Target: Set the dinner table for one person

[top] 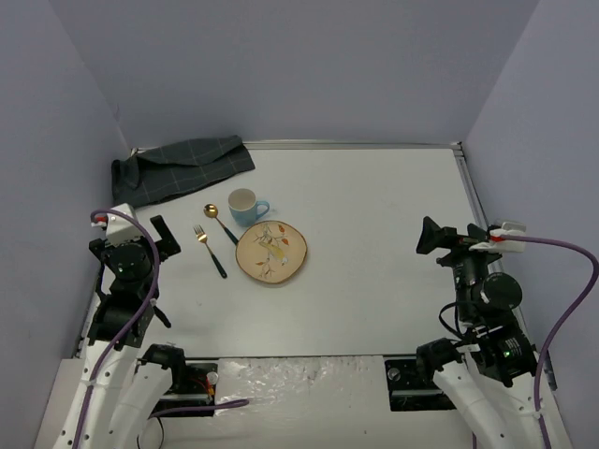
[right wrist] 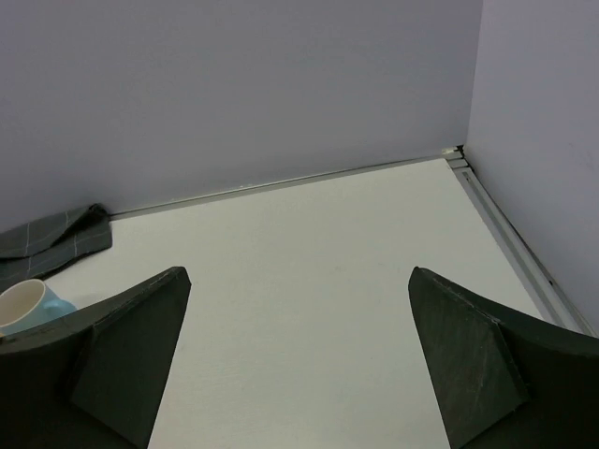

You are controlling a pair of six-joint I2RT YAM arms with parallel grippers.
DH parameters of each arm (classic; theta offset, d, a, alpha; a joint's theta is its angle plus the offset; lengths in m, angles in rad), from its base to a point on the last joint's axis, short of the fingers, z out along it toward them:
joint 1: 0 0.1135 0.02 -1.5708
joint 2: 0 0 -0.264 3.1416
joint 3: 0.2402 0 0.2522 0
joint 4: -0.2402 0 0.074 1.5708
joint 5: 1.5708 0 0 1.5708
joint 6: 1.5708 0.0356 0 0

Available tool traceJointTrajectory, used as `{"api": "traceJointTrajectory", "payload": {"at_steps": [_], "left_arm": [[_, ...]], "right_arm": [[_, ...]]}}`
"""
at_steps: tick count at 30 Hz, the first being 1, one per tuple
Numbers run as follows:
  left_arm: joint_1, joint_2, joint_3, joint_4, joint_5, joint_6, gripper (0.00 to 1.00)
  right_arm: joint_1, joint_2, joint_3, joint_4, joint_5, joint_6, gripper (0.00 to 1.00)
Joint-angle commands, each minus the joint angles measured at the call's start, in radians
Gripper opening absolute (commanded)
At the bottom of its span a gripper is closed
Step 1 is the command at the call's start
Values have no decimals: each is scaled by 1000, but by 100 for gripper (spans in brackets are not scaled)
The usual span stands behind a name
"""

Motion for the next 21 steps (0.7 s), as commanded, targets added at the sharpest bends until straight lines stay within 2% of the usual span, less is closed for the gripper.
{"api": "traceJointTrajectory", "payload": {"at_steps": [1, 5, 11, 15, 17, 21], "left_arm": [[7, 24, 19, 68, -16, -69, 97], [7, 138, 74, 18, -33, -166, 97], [10, 472, 291, -22, 0, -224, 97], [37, 668, 444, -30, 27, -218, 97], [71, 815, 546, -27, 39, -210, 97], [144, 1012, 709, -23, 71, -220, 97]], "right_arm": [[4, 62, 54, 63, -56, 69, 100], [4, 156, 86, 43, -114, 153, 100], [5, 331, 98, 43, -216, 230, 100], [4, 433, 122, 43, -329, 196, 100], [4, 497, 136, 43, -402, 170, 100], [5, 546, 138, 59, -421, 140, 100]]}}
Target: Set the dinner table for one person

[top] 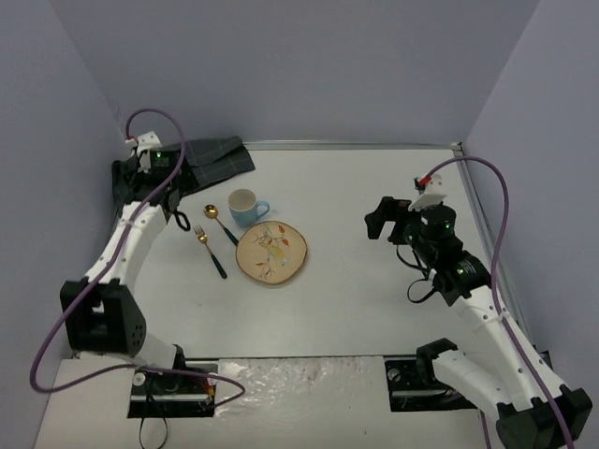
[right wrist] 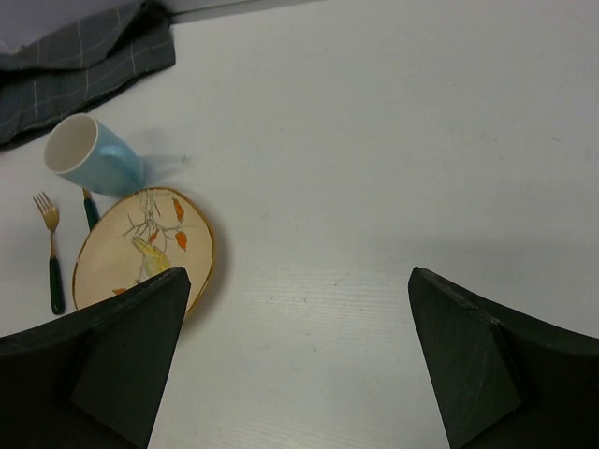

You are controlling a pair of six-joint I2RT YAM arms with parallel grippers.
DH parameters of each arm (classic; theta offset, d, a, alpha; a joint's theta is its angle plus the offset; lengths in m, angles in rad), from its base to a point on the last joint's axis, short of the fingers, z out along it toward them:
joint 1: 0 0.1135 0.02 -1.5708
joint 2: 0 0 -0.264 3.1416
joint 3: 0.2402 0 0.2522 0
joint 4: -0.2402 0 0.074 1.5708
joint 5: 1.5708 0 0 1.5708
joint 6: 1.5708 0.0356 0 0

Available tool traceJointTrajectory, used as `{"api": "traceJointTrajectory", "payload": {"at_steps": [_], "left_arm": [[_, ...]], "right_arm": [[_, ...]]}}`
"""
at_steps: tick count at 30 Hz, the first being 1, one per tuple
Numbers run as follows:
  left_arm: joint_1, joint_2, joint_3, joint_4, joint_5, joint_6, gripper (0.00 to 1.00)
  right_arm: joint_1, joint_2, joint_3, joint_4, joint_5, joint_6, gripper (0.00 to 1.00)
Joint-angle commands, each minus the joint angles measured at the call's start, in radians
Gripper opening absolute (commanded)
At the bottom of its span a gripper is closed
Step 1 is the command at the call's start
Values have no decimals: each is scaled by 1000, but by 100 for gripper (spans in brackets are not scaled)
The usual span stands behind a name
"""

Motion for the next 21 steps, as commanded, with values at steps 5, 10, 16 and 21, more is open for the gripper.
{"api": "traceJointTrajectory", "payload": {"at_steps": [5, 10, 16, 21], "left_arm": [[201, 365, 305, 90, 87, -34, 97], [281, 552, 440, 113, 140, -11, 97], [325, 646, 501, 190, 125, 48, 97], [369, 726, 564, 192, 133, 62, 97]], "right_arm": [[5, 62, 36, 108, -103, -70, 100], [5, 84, 16, 133, -139, -81, 100], [5, 111, -8, 169, -173, -67, 100], [5, 126, -27, 195, -177, -56, 100]]}}
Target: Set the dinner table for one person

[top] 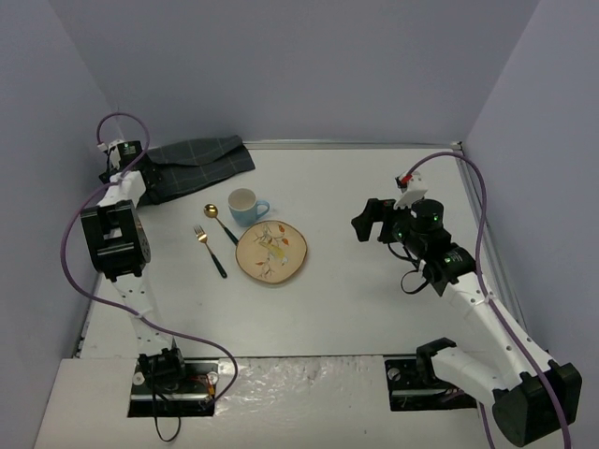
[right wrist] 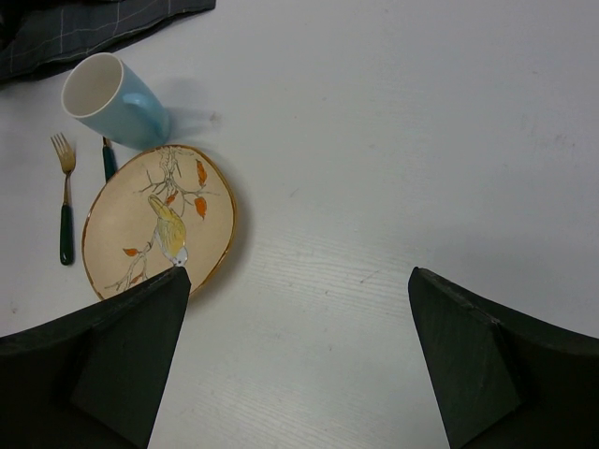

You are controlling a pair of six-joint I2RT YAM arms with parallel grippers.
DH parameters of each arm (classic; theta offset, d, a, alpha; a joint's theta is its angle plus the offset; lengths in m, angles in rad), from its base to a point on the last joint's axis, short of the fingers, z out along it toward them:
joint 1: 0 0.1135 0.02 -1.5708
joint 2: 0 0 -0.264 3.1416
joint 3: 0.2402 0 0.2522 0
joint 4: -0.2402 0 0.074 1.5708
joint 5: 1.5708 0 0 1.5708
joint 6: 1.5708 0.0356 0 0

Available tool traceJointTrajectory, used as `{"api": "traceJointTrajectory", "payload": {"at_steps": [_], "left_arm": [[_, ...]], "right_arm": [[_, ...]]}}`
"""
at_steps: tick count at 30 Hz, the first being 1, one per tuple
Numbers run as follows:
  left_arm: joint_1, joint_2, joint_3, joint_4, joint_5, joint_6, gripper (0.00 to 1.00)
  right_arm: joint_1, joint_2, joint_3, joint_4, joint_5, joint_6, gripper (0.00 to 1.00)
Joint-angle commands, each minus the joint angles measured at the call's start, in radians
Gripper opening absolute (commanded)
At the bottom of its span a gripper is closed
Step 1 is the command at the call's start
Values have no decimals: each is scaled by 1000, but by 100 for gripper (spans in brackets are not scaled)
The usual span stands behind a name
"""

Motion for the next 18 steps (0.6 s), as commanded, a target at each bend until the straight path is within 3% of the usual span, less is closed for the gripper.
{"api": "traceJointTrajectory", "payload": {"at_steps": [1, 13, 17, 18], "left_arm": [[40, 14, 113, 81, 3, 43, 97], [42, 248, 355, -23, 115, 117, 97], [39, 254, 361, -26, 157, 115, 82], [38, 254, 362, -28, 162, 115, 73]], "right_arm": [[5, 19, -6, 111, -25, 8, 100], [7, 75, -30, 175, -47, 51, 100], [7, 76, -29, 177, -45, 55, 100], [7, 75, -29, 177, -43, 56, 100]]}}
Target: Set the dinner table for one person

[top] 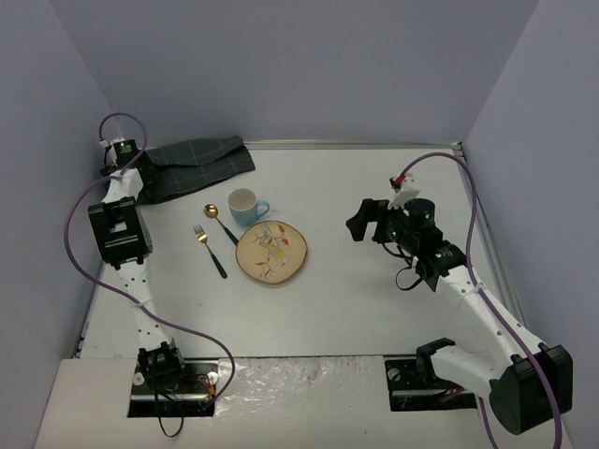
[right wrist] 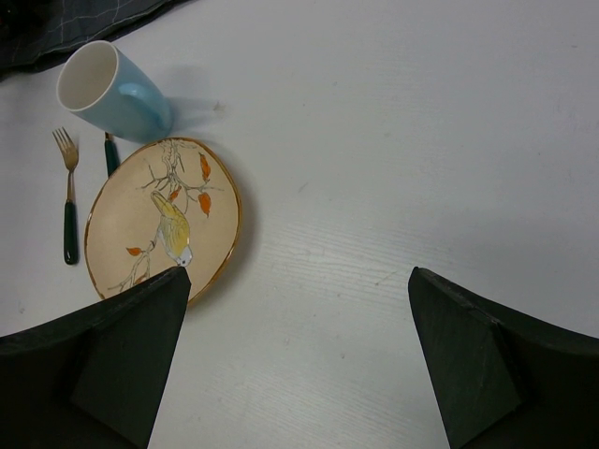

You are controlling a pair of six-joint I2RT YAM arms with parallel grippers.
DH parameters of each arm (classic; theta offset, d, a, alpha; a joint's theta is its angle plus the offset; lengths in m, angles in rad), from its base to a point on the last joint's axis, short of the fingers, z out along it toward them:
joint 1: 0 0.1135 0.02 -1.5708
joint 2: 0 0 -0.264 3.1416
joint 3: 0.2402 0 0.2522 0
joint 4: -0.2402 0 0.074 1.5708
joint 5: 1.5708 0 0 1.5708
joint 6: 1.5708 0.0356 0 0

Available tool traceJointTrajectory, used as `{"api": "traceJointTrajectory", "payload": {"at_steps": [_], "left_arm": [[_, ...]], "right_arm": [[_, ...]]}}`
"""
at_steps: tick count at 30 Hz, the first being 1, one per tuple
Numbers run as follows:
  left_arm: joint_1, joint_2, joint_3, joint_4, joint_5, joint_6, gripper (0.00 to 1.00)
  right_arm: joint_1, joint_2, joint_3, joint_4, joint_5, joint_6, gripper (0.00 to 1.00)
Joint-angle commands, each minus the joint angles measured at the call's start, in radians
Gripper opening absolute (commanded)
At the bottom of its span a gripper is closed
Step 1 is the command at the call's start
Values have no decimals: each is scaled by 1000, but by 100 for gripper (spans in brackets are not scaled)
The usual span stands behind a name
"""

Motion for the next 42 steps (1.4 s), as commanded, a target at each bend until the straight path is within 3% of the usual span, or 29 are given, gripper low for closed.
{"api": "traceJointTrajectory", "payload": {"at_steps": [1, 9, 10, 18, 25, 30, 34, 42], "left_arm": [[-7, -29, 41, -21, 60, 17, 65], [-24, -51, 21, -62, 105, 64, 4], [-25, -69, 16, -63, 118, 71, 0], [-24, -322, -74, 30, 172, 22, 0], [-29, -563, -14, 80, 254, -111, 0], [-63, -645, 80, 74, 407, -145, 0], [-141, -671, 189, 17, 491, -132, 0], [-459, -623, 405, -77, 532, -122, 0]], "right_arm": [[7, -1, 7, 94, -13, 16, 100], [8, -37, 2, 93, -14, 26, 100], [7, -43, 0, 92, -13, 26, 100], [7, -99, 4, 62, -7, 18, 100], [8, -155, 38, 33, 8, 9, 100], [7, -200, 61, 17, 29, 5, 100], [8, -233, 80, 5, 47, 12, 100], [7, -314, 107, -30, 152, 19, 100]]}}
